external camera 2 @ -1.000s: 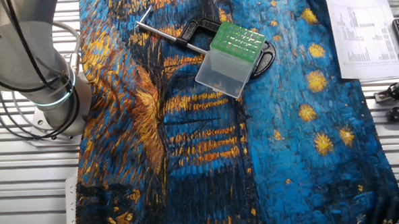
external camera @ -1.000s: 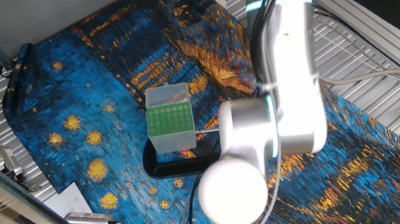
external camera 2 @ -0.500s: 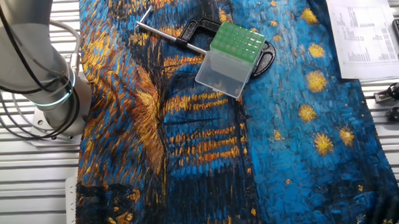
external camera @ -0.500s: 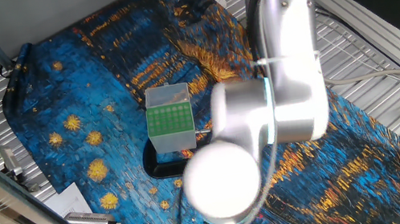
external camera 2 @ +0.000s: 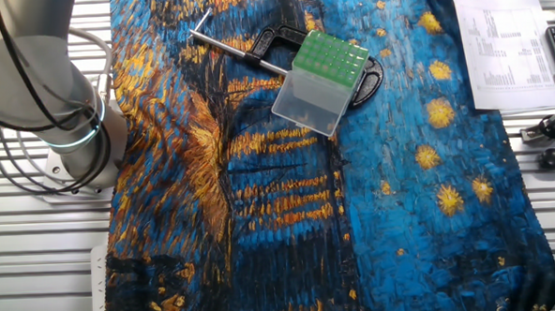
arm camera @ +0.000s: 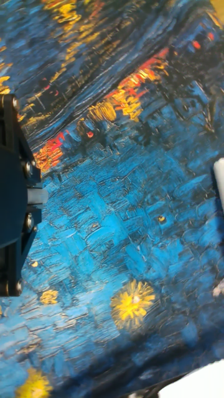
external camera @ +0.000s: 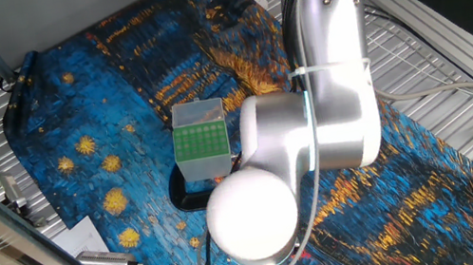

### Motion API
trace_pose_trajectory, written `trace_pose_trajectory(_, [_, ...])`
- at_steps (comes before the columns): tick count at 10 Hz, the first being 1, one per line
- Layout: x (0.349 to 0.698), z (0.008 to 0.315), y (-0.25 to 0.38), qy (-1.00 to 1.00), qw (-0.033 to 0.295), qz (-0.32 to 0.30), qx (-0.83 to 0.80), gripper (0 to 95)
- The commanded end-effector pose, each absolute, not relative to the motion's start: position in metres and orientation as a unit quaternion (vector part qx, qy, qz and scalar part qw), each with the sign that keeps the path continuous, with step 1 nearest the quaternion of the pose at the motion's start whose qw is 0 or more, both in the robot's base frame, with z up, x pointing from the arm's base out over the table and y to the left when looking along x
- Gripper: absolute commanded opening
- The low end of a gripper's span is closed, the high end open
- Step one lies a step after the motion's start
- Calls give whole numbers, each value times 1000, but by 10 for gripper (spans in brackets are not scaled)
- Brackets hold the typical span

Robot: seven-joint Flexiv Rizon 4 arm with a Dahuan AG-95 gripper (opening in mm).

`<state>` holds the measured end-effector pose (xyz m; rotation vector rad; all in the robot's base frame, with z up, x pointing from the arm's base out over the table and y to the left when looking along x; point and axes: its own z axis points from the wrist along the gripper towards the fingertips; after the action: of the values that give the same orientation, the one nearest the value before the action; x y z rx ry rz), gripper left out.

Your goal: Insert a large pipette tip into the holder for large pipette tips

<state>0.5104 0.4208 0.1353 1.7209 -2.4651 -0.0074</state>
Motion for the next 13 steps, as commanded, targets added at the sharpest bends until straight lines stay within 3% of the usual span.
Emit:
trace_pose_trajectory(1, [511,135,421,-817,70,-2,572,0])
trace_pose_trajectory(9, [492,158,377,-806,58,-14,589,0])
trace_pose_trajectory(13, [491,159,375,-827,27,20,561,0])
